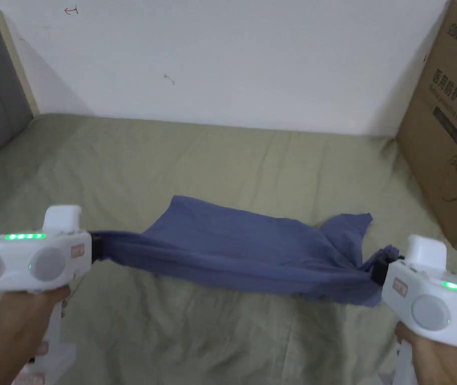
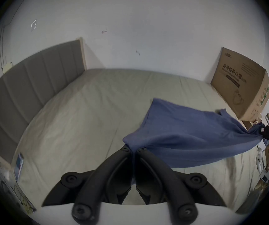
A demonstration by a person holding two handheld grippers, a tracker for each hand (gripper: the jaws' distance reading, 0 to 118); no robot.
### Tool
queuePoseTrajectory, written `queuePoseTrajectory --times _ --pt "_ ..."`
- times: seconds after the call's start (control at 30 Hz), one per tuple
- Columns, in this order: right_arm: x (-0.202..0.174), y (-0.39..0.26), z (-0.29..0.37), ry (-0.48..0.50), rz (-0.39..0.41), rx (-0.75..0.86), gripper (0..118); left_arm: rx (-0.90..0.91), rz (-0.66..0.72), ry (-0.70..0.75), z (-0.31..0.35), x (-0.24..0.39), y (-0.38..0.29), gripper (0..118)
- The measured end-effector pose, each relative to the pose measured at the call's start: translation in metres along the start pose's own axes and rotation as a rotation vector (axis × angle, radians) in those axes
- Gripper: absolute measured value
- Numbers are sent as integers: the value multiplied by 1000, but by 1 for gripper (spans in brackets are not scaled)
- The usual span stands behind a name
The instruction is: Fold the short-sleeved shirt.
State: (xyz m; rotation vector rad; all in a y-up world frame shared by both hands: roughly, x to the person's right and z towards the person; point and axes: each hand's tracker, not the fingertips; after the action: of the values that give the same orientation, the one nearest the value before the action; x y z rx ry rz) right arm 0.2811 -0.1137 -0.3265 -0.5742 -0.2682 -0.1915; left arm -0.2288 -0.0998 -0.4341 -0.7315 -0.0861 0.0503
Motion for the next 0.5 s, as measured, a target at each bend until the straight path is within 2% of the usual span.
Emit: queuePoseTrajectory --times 0.17,0.33,0.5 --pt "5 -61 50 5 -26 -48 6 -58 -13 26 30 -22 -75 2" --pt "16 -125 94 -27 -33 -111 6 -175 59 47 66 -43 -146 2" --pt "23 -189 123 -54 -41 -261 6 -296 66 80 81 -55 -206 2"
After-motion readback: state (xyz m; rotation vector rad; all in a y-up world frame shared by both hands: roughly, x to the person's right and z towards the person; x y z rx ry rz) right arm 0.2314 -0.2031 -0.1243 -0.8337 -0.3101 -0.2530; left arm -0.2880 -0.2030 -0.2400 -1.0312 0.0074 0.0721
